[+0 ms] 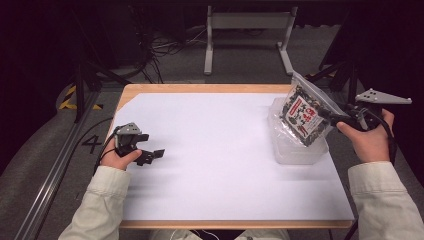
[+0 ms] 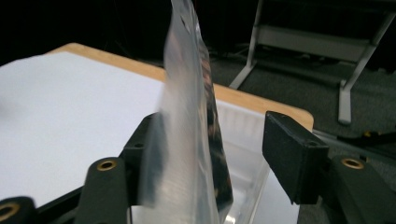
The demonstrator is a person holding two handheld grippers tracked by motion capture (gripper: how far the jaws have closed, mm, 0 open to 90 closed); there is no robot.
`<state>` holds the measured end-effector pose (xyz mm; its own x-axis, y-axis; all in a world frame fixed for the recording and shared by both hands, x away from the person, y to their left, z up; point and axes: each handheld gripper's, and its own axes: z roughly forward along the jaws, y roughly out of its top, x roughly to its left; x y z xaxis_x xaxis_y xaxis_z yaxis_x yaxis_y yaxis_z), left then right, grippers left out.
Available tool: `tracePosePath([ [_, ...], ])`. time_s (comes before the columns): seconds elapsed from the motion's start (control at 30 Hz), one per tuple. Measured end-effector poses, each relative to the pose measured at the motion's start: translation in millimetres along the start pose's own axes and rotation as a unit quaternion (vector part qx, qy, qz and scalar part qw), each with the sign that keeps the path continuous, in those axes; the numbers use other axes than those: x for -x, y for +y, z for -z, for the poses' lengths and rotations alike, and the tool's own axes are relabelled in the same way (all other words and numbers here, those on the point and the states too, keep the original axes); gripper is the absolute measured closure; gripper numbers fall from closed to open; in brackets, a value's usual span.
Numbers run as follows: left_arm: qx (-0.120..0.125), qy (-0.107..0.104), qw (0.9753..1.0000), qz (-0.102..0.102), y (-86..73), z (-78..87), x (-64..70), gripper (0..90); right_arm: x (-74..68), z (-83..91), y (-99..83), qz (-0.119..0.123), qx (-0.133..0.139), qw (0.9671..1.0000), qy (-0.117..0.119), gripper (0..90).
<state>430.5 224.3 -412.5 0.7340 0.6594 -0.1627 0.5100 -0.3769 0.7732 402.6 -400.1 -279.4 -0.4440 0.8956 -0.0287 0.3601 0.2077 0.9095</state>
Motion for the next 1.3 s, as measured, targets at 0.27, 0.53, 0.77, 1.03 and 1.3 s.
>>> tracePosePath([
  [0.27,-0.001,0.001,1.0,0.002,-2.7,0.9,0.6,5.7,-18.5,15.6,21.5,0.04,0.051,0.9979,-0.001,37.5],
  [0.53,0.023,0.003,0.9997,0.005,-9.6,4.9,7.4,6.8,-52.1,30.5,41.4,0.077,0.103,0.9912,0.029,39.1],
  [0.77,0.062,-0.022,0.9978,0.001,-14.1,13.1,12.5,6.2,-72.4,23.5,46.4,0.075,0.117,0.986,0.092,38.9],
  [1.03,0.072,-0.042,0.9965,0.013,-15.6,20.2,16.7,7.4,-85.3,10.5,40.5,0.07,0.126,0.977,0.157,35.1],
  [1.3,0.091,-0.033,0.9953,0.005,-22.5,26.2,24.6,7.1,-108.1,-7.9,24.8,0.066,0.119,0.971,0.197,28.0],
])
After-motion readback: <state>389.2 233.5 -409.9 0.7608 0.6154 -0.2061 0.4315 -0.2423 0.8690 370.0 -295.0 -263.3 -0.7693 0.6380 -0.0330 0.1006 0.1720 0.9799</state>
